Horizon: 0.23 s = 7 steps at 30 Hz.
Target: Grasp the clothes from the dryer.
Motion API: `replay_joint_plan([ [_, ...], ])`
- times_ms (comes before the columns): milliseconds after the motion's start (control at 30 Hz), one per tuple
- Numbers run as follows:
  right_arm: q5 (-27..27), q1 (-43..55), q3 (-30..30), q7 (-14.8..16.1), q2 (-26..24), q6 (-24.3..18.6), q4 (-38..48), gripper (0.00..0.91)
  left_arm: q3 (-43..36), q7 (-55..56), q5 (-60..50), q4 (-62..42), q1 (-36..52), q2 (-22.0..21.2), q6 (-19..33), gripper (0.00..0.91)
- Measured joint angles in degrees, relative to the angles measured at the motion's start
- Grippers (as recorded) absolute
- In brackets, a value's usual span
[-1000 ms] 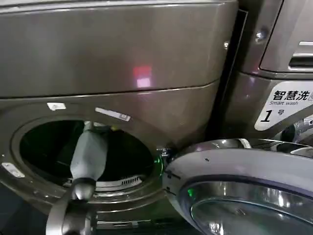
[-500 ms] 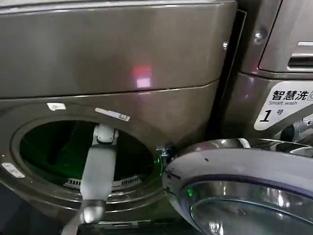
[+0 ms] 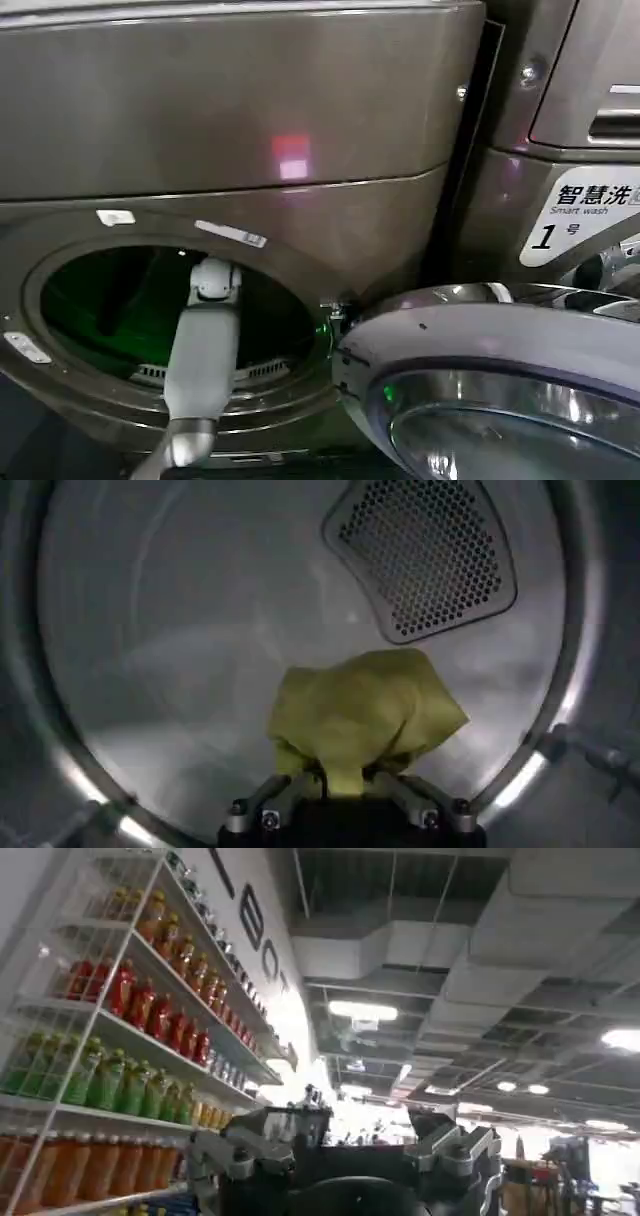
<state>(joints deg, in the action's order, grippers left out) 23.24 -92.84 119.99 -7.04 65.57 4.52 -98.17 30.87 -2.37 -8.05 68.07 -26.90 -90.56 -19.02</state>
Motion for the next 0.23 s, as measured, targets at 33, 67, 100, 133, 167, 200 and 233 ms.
replay_joint_plan([
  [33, -0.04, -0.1, 0.16, -0.15, 0.01, 0.18, 0.02, 0.907, -0.01, 0.09, 0.18, 0.0, -0.02, -0.03, 0.02, 0.0],
  [67, -0.07, -0.16, 0.33, -0.21, 0.05, 0.29, 0.03, 0.907, -0.02, 0.22, 0.34, 0.0, -0.02, -0.06, 0.07, 0.0],
  [100, -0.11, -0.23, 0.46, -0.28, 0.1, 0.41, 0.02, 0.907, -0.03, 0.31, 0.48, 0.0, -0.03, -0.1, 0.1, 0.0],
  [133, -0.13, -0.25, 0.56, -0.37, 0.15, 0.49, 0.0, 0.907, -0.05, 0.36, 0.64, 0.0, -0.03, -0.12, 0.11, 0.0],
  [167, -0.17, -0.27, 0.62, -0.47, 0.23, 0.6, -0.04, 0.907, -0.06, 0.43, 0.75, 0.0, -0.04, -0.14, 0.13, 0.0],
  [200, -0.2, -0.27, 0.66, -0.6, 0.28, 0.68, -0.07, 0.907, -0.06, 0.47, 0.86, -0.02, -0.04, -0.17, 0.16, 0.0],
  [233, -0.23, -0.27, 0.72, -0.68, 0.32, 0.76, -0.12, 0.907, -0.07, 0.51, 0.94, -0.05, -0.04, -0.18, 0.17, 0.0],
])
